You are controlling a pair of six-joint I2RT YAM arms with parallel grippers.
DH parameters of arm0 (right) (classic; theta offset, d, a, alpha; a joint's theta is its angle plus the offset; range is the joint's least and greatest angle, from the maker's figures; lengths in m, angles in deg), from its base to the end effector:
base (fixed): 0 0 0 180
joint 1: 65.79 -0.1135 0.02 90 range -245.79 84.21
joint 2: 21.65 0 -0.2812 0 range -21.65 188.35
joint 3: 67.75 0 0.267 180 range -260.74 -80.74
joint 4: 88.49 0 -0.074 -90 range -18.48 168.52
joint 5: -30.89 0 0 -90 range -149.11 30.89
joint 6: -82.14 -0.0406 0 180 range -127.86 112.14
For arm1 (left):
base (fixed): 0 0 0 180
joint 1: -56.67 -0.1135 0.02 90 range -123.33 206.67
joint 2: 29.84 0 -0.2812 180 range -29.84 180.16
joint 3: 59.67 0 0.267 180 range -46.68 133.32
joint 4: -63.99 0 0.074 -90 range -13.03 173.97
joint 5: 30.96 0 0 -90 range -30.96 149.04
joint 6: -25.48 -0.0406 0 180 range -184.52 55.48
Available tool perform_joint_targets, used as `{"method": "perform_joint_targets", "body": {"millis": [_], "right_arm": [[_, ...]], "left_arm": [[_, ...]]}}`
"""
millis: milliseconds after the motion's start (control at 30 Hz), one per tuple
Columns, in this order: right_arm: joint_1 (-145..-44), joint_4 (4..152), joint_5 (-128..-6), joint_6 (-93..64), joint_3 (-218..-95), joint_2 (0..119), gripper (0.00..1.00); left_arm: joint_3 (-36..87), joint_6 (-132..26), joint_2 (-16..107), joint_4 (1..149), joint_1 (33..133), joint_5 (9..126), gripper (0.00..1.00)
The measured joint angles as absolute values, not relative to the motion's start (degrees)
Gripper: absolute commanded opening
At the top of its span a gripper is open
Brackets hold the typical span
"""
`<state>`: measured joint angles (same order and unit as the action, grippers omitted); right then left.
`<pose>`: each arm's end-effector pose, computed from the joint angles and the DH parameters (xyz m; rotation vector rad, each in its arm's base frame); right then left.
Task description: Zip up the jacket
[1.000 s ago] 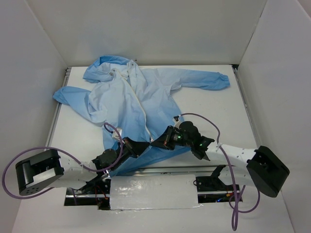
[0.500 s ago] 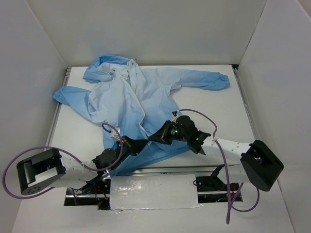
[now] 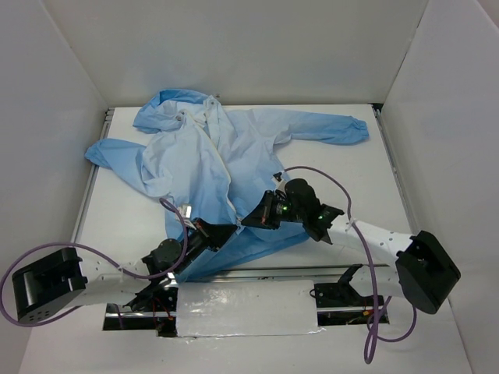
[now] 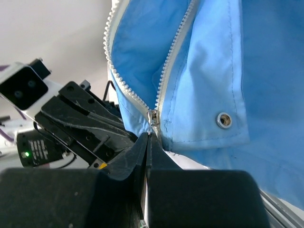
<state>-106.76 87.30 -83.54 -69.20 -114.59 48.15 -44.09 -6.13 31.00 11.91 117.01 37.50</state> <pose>0.1909 0.1880 0.2226 0.1101 2.3764 1.4421 0.1030 -0.1507 0.1827 -0.3137 1.5957 -1.3875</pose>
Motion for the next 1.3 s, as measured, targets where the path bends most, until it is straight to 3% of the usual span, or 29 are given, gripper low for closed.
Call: {"method": "perform_joint_targets", "body": {"millis": [433, 700, 1300], "right_arm": [[-106.91, 98.79, -84.76, -72.94, -103.92, 46.05, 0.00], [-110.87, 107.08, -74.09, -84.22, -94.13, 35.78, 0.00], [-117.73, 108.76, -58.82, -91.93, -92.64, 35.38, 0.00]], "left_arm": [[-44.22, -9.19, 27.48, 19.96, 117.36, 42.31, 0.00], [-44.22, -8.65, 29.58, 16.39, 117.71, 43.35, 0.00], [-44.03, -2.13, 37.54, 12.77, 118.54, 40.27, 0.00]]}}
